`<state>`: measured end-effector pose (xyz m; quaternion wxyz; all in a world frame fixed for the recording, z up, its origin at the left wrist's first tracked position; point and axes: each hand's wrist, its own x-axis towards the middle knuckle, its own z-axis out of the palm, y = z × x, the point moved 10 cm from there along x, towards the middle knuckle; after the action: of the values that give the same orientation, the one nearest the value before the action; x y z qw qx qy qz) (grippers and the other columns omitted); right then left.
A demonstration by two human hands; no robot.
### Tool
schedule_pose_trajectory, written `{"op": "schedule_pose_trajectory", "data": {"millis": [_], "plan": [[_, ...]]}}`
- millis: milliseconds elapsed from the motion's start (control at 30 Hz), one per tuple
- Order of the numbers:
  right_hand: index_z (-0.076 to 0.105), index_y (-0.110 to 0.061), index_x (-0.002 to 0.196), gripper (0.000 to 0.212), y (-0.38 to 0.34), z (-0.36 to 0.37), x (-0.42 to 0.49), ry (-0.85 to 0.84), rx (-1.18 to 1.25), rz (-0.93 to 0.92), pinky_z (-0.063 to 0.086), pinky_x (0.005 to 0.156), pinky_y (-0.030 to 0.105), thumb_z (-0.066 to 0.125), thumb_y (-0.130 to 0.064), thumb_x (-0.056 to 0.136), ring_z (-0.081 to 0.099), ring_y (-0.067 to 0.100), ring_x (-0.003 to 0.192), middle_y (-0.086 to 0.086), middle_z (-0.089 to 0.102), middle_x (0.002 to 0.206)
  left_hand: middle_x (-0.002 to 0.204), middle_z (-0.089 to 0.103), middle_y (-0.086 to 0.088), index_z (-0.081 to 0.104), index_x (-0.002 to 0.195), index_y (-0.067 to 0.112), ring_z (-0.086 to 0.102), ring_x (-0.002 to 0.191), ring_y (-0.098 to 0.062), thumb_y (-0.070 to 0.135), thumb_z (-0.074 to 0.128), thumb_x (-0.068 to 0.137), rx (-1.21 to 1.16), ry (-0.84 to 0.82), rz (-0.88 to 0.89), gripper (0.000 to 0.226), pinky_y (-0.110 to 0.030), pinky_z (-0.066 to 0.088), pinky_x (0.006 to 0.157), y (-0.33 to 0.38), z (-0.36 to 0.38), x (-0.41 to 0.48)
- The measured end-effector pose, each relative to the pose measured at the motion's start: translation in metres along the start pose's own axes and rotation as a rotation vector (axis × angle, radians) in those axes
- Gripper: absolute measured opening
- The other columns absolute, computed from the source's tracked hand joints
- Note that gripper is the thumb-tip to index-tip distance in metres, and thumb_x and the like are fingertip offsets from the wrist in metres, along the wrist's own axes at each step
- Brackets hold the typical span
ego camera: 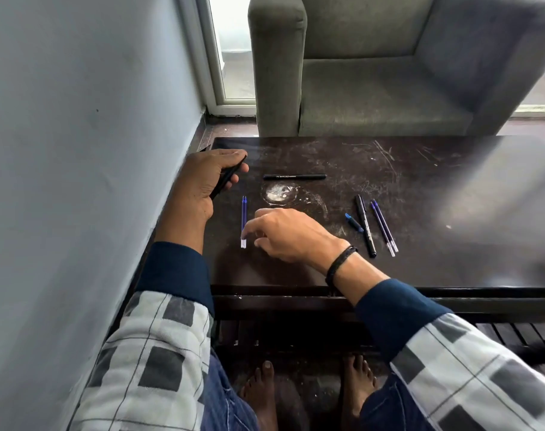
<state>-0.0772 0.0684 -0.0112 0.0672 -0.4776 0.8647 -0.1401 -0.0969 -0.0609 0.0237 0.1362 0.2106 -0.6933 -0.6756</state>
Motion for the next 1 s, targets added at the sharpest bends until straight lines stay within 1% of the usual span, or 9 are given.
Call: {"op": "schedule_pose_trajectory", "data": {"millis": [67,133,333,433,533,600,733,833,1000], "plan": [[0.066,-0.036,0.124,0.035,0.0011,0.0073,-0.0026,-0.054,-0.027,-0.005,0.051,0.079,0.035,0.06,-0.02,0.094,0.062,0.021,0.105,-0.009,0.059,0.11,0.075,0.075,-0.001,0.077,0.094,0.013,0.059,0.058,-0.008,0.025,0.074,0.087,-0.003,-0.004,-0.002,0.015,-0.019,0.047,0.054,-0.0006,0.0,0.0004],[0.065,-0.036,0.125,0.035,0.0015,0.0117,-0.0054,-0.075,-0.049,-0.008,0.052,0.077,0.038,0.06,-0.02,0.094,0.062,0.022,0.103,-0.008,0.058,0.111,0.075,0.075,-0.001,0.077,0.096,0.012,0.059,0.058,-0.009,0.025,0.074,0.087,-0.006,-0.008,-0.004,0.016,-0.019,0.047,0.054,-0.0004,0.0012,0.0],[0.062,-0.039,0.128,0.037,-0.0005,0.011,-0.0058,-0.038,-0.048,-0.02,0.05,0.076,0.037,0.061,-0.023,0.095,0.063,0.023,0.103,-0.008,0.058,0.112,0.073,0.073,-0.001,0.076,0.103,0.006,0.056,0.056,-0.008,0.024,0.074,0.087,-0.026,-0.027,-0.01,0.024,-0.019,0.044,0.052,-0.0003,0.0073,-0.0002],[0.065,-0.037,0.124,0.033,0.0003,0.0124,-0.0043,-0.043,-0.055,-0.015,0.049,0.076,0.036,0.06,-0.022,0.095,0.062,0.023,0.103,-0.007,0.058,0.112,0.073,0.073,-0.001,0.076,0.103,0.007,0.056,0.055,-0.008,0.024,0.074,0.087,-0.022,-0.028,-0.015,0.023,-0.019,0.044,0.052,-0.0006,0.0084,-0.0009],[0.068,-0.028,0.108,0.018,0.0015,0.0114,-0.0031,-0.029,-0.063,-0.013,0.048,0.072,0.036,0.06,-0.02,0.093,0.064,0.025,0.097,-0.007,0.059,0.107,0.073,0.073,0.0,0.076,0.103,0.008,0.056,0.055,-0.008,0.024,0.074,0.087,-0.014,-0.026,-0.013,0.022,-0.019,0.044,0.053,-0.0007,0.0083,-0.0007],[0.063,-0.026,0.101,0.013,0.0025,0.01,-0.003,-0.003,-0.064,-0.009,0.047,0.068,0.036,0.059,-0.017,0.092,0.064,0.026,0.092,-0.006,0.059,0.103,0.074,0.074,0.0,0.076,0.102,0.009,0.057,0.056,-0.008,0.025,0.074,0.087,-0.009,-0.024,-0.011,0.022,-0.02,0.044,0.054,-0.0011,0.0078,-0.0003],[0.065,-0.028,0.113,0.028,0.0042,0.0111,-0.0027,0.017,-0.091,0.0,0.045,0.066,0.036,0.055,-0.011,0.093,0.064,0.027,0.094,-0.005,0.06,0.107,0.075,0.074,-0.001,0.076,0.102,0.01,0.058,0.058,-0.008,0.026,0.074,0.087,-0.011,-0.024,-0.008,0.022,-0.019,0.045,0.054,-0.0012,0.0066,0.0004],[0.067,-0.026,0.108,0.028,0.0043,0.0122,-0.0023,0.009,-0.109,0.004,0.037,0.063,0.035,0.055,-0.006,0.092,0.063,0.028,0.092,-0.004,0.056,0.105,0.075,0.074,-0.001,0.076,0.101,0.01,0.058,0.057,-0.008,0.025,0.075,0.087,-0.015,-0.028,-0.006,0.021,-0.019,0.045,0.053,-0.0012,0.0072,0.0003],[0.066,-0.025,0.101,0.023,0.004,0.0094,-0.0019,0.019,-0.133,-0.004,0.032,0.06,0.033,0.056,-0.006,0.092,0.061,0.026,0.09,-0.002,0.054,0.106,0.074,0.074,0.0,0.076,0.102,0.009,0.058,0.056,-0.006,0.026,0.074,0.087,-0.017,-0.03,-0.004,0.022,-0.019,0.045,0.053,-0.0011,0.0065,0.0003]]}}
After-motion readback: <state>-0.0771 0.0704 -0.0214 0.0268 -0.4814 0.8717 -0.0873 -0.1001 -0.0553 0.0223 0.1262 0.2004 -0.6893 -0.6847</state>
